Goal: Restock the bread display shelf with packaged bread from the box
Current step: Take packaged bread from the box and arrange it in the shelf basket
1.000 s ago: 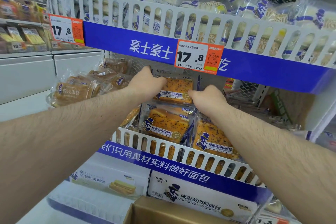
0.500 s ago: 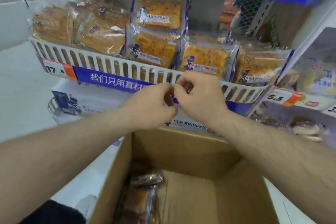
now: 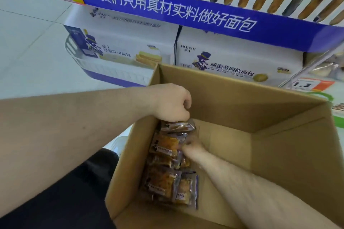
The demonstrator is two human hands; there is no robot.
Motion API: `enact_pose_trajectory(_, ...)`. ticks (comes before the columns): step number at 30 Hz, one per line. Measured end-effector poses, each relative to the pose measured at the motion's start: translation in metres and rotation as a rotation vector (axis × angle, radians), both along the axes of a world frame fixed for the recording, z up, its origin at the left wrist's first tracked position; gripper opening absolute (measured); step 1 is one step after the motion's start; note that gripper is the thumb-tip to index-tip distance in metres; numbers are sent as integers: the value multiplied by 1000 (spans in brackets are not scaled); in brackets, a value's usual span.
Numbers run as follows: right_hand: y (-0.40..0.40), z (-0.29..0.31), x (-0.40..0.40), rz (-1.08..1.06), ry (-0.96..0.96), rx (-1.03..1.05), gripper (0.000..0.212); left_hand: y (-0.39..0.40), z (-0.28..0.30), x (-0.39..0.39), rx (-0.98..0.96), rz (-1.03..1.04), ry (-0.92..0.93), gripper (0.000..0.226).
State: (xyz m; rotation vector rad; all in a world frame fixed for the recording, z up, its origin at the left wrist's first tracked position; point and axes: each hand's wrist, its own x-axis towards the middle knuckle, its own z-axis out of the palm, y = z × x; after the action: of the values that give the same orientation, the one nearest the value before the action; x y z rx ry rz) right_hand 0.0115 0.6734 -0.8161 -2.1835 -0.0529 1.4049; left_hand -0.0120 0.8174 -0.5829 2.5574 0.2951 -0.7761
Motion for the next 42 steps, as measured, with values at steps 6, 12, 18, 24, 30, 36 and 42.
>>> enact_pose_trajectory(6, -7, -93, -1, -354, 314, 127, 111, -3, -9, 4, -125, 5, 91, 33)
enact_pose_trajectory(12, 3, -50, -17, -318, 327, 167, 85, -8, -12, 13, -223, 20, 116, 32)
enact_pose_trajectory(18, -5, -42, -24, -307, 194, 121, 33, -9, -16, 11, -215, 26, 127, 28)
enact_pose_trajectory(24, -43, 15, 16, 47, -76, 82, 23, -13, -12, 9, -197, -18, 112, 29)
enact_pose_trajectory(30, -71, 140, 68, 331, -179, 79, 20, -12, -4, 9, -200, 9, 96, 39)
enact_pose_trajectory(36, -93, 251, 83, 388, -61, 365, 6, -21, 2, 5, -497, 199, 44, 51)
enact_pose_trajectory(42, -99, 283, 70, 273, -101, 527, 48, -38, 19, 3, -1068, 347, 109, 28)
